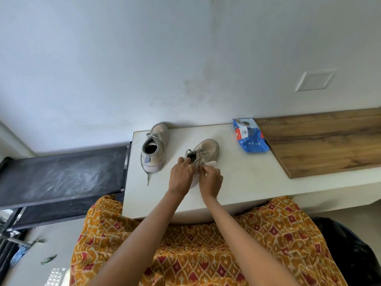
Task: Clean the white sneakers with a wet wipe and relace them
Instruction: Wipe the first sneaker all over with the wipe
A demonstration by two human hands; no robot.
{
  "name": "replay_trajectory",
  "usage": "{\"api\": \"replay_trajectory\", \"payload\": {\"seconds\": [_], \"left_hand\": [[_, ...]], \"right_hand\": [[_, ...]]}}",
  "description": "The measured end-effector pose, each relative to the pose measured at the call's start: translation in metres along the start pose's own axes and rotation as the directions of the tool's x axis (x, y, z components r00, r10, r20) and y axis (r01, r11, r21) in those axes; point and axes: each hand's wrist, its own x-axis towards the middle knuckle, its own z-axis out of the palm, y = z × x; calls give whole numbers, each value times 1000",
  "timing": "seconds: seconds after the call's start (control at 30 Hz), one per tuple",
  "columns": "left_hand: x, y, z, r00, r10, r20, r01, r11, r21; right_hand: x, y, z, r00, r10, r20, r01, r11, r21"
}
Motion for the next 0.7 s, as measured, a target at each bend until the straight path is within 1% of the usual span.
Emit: {"api": "replay_trajectory", "payload": {"seconds": [0.07, 0.13, 0.17, 0.2, 0.23, 0.3, 0.33, 0.37, 0.43, 0.47, 0.53, 0.6, 0.7], "left_hand": [[0, -1, 1, 1000, 4, 2, -4, 1000, 4], [-1, -2, 3, 1000, 8, 5, -8, 1000, 5], [-1, -4, 5, 1000, 21, -9, -21, 1000, 4], [-1, -8, 6, 999, 36, -26, -36, 999, -8], [-1, -12, 6, 997, 62, -34, -63, 998, -28], [2, -25, 6, 988, 147, -56, -150, 987, -57], [2, -33, 7, 979, 193, -63, -197, 977, -79], [3, -41, 9, 969, 232, -81, -240, 964, -110], [4, -51, 14, 960, 254, -121, -271, 950, -153], [4, -52, 16, 960, 248, -129, -267, 949, -166], [3, -51, 18, 967, 219, -129, -239, 957, -164], [2, -48, 18, 973, 187, -133, -210, 961, -182], [3, -47, 15, 973, 190, -130, -211, 960, -182]], "right_hand": [[-18, 10, -4, 994, -97, 44, 97, 995, 14], [-15, 25, -12, 972, -208, 108, 209, 978, 6], [-8, 30, -18, 962, -240, 130, 240, 971, 9], [0, 31, -24, 962, -243, 123, 243, 970, 19], [11, 30, -29, 976, -203, 83, 201, 979, 34], [37, 25, -31, 1000, -13, -9, 13, 998, 68], [47, 19, -28, 997, 72, -4, -72, 996, 52], [53, 14, -23, 993, 117, 33, -118, 993, 22], [52, 3, -9, 991, 95, 96, -96, 995, 6], [46, -2, -5, 994, 63, 94, -67, 997, 32], [25, -8, 3, 999, 10, 41, -13, 996, 83], [1, -3, 5, 1000, -27, 3, 26, 995, 94], [-21, 19, -1, 989, -138, 61, 133, 988, 80]]}}
